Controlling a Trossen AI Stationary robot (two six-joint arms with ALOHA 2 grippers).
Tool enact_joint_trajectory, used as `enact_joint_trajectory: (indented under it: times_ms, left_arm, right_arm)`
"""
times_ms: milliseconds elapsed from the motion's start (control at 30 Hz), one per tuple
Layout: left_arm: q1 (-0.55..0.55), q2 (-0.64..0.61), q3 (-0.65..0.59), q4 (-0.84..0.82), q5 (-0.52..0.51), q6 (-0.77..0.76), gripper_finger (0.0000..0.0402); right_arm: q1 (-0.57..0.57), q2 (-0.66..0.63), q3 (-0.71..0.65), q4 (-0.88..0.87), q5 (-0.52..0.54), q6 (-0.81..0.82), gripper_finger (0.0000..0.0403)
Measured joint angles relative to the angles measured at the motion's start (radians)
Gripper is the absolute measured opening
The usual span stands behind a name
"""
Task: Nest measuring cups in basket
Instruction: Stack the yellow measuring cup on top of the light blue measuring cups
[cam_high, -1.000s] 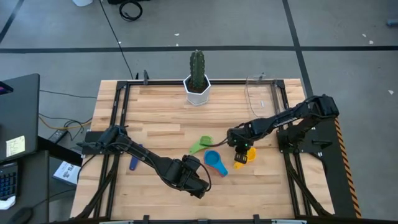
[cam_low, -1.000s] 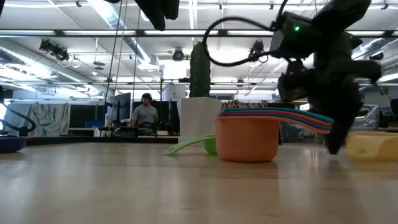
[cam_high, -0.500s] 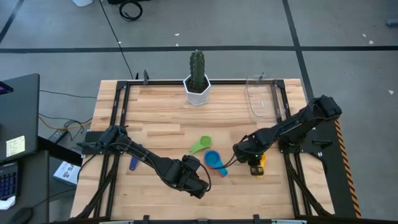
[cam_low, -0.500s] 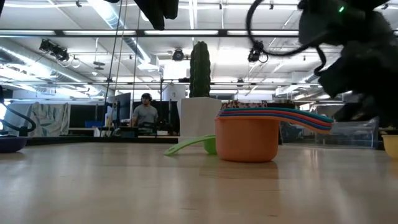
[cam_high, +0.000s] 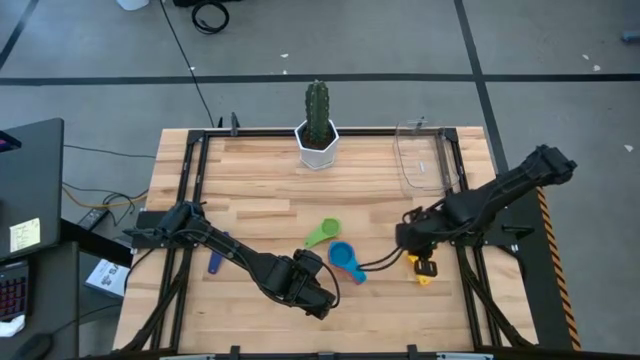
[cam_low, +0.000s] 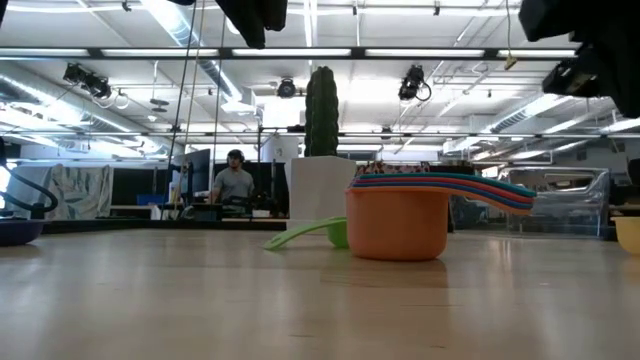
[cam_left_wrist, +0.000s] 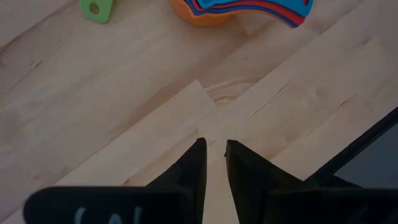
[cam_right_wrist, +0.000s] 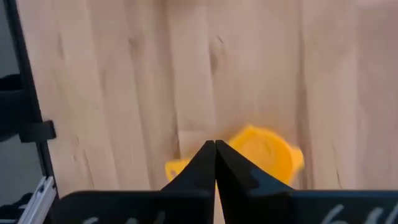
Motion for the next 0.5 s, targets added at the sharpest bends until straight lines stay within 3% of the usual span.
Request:
enact_joint_trajectory:
  times_ms: [333,500]
  left_arm:
    - [0.003,0.0,0.0,-0.021,0.0,0.038,0.0066]
    - [0.003,0.0,0.0,-0.098,0.024,0.009,0.0066]
  right_arm:
    - [-0.022,-0.067,-0.001,-0.344,0.126,0.107,0.0073]
    - [-0.066,-0.068,-0.038,-0.316,0.131,0.136,0.0101]
